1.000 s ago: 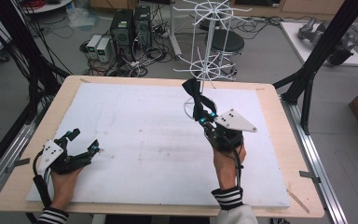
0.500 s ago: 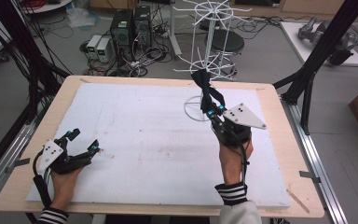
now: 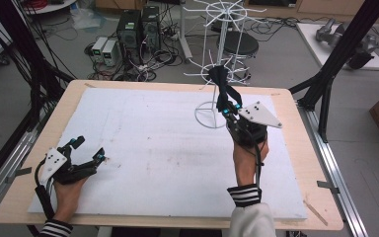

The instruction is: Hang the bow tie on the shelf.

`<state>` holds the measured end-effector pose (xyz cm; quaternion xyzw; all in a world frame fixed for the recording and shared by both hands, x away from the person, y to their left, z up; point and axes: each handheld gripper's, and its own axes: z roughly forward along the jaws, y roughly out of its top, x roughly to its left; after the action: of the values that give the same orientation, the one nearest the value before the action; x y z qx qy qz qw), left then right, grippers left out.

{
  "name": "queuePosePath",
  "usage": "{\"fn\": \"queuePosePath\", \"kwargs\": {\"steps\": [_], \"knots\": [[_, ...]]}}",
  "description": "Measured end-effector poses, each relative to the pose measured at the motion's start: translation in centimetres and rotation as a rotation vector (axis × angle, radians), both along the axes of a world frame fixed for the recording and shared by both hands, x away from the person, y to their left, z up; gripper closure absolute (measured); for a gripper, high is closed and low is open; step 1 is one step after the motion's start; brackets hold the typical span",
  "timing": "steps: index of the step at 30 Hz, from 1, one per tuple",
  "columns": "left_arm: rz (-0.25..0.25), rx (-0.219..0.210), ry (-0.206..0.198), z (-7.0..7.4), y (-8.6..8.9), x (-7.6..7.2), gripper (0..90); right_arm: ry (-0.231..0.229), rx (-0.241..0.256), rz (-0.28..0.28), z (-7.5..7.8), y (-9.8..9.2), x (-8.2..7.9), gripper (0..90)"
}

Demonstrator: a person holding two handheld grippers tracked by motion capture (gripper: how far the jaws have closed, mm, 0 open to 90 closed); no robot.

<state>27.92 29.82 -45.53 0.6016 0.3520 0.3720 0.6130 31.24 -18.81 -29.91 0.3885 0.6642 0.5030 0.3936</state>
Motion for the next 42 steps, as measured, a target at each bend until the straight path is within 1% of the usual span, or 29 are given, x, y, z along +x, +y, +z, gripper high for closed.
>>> {"fn": "queuePosePath", "kwargs": {"steps": [3, 7, 9, 15, 20, 25, 29, 35, 36, 42], "knots": [[-0.001, 0.0, 0.0, 0.0, 0.0, 0.0, 15.7, 0.007, -0.008, -0.007, -0.1, 0.0, 0.5, 83.9], [0.0, -0.002, 0.001, 0.0, 0.0, 0.0, 15.7, 0.019, -0.007, -0.015, -0.2, 0.0, 1.1, 83.8], [0.0, -0.002, 0.0, 0.0, 0.0, 0.0, 15.7, 0.023, -0.004, -0.013, -0.3, 0.0, 1.2, 83.8], [0.0, -0.004, 0.0, 0.0, 0.0, 0.0, 15.7, 0.038, -0.013, -0.017, -0.6, 0.2, 1.8, 83.7], [-0.001, -0.002, 0.001, 0.0, 0.0, 0.0, 15.6, 0.061, -0.02, -0.027, -1.0, 0.4, 2.5, 83.6], [-0.001, -0.002, 0.001, 0.0, 0.0, 0.0, 15.7, 0.07, -0.02, -0.026, -1.3, 0.5, 3.0, 83.6], [0.0, -0.003, 0.0, 0.0, 0.0, 0.0, 15.7, 0.086, -0.023, -0.028, -1.5, 0.7, 3.3, 83.5], [-0.001, -0.003, 0.001, 0.0, 0.0, 0.0, 15.7, 0.08, -0.022, -0.028, -1.5, 0.8, 3.2, 83.6], [-0.001, -0.003, 0.001, 0.0, 0.0, 0.0, 15.7, 0.073, -0.026, -0.024, -1.5, 0.9, 3.1, 83.6], [0.0, -0.003, 0.0, 0.0, 0.0, 0.0, 15.7, 0.035, -0.007, -0.022, -0.8, 0.6, 2.0, 83.5]]}}
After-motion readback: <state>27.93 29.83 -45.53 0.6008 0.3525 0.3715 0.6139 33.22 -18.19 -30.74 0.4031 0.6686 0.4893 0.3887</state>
